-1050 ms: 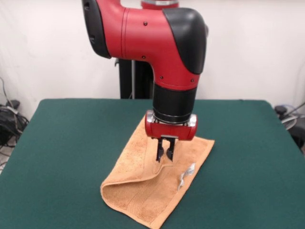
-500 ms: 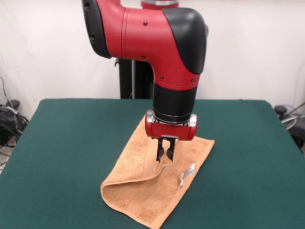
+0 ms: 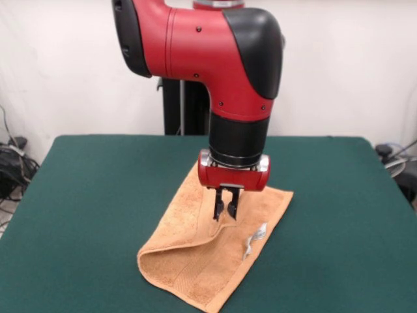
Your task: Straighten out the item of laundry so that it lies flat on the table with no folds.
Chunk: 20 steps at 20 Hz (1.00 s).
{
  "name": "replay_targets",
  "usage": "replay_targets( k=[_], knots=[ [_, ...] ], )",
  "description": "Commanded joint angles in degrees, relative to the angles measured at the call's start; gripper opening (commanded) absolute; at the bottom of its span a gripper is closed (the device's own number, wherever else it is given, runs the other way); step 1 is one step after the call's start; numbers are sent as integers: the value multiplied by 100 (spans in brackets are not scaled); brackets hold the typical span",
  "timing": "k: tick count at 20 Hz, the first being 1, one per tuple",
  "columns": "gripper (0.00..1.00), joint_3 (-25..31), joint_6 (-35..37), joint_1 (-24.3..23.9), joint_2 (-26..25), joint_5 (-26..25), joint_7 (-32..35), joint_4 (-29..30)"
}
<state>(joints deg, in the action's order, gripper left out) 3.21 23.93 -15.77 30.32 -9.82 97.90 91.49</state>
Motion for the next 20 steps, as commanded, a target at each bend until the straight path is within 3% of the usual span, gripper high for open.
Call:
replay_targets(
  k=[1,20],
  knots=[
    [0,343,406,38,166,-135,170,101],
    [0,364,559,9,239,-97,149,147]
  ],
)
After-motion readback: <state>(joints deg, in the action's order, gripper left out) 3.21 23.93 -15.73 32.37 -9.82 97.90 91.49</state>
